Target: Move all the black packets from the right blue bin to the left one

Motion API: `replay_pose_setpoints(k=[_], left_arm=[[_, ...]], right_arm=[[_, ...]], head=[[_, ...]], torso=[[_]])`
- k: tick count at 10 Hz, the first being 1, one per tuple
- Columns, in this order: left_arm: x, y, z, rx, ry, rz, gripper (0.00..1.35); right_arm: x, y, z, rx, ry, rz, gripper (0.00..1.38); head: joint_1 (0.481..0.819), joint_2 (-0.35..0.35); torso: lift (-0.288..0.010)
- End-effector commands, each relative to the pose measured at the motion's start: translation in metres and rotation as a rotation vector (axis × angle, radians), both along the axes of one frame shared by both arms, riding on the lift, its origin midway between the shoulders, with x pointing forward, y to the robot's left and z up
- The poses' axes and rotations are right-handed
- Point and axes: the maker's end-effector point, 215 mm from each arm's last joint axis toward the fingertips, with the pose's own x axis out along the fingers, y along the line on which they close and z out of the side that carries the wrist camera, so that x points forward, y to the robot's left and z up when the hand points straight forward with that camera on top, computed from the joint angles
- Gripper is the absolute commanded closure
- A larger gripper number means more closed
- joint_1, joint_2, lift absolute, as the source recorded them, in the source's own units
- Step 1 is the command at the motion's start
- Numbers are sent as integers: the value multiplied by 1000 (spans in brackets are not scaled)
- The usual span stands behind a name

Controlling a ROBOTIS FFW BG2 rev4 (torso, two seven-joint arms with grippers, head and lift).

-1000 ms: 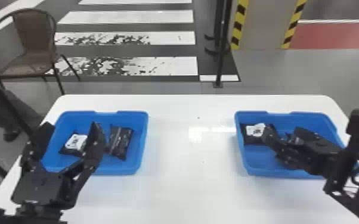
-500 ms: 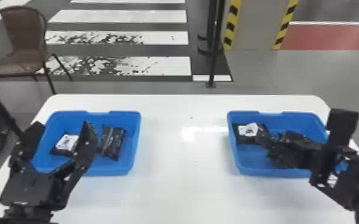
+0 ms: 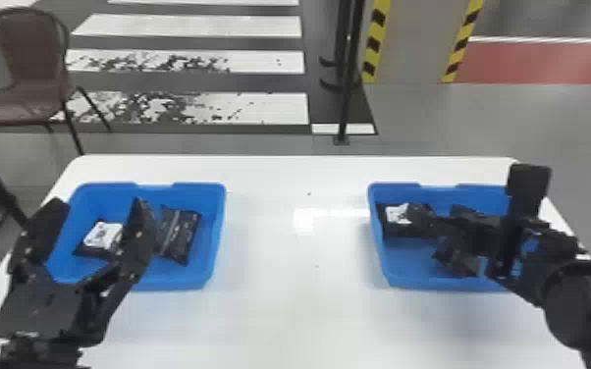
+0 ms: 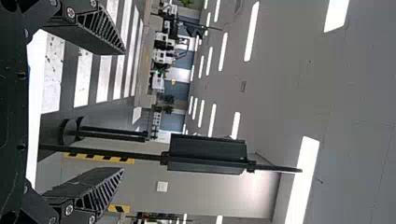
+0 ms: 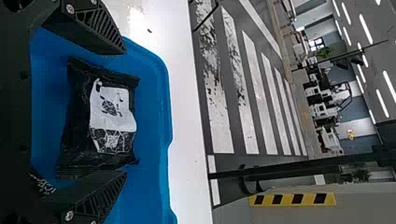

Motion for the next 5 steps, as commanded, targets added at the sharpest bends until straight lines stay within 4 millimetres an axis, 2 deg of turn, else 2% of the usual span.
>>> replay_pose_setpoints(k=[1,5], left_arm=[[0,-2,-1,-1,3,-6,153],[2,-4,0,-1,1,-10,153]], right_arm=[[13,1,0,-1,-3,3,108],[29,6,-17,1,43,16,104]], head=[[695,-12],[695,-10]], torso=[[-140],[-140]])
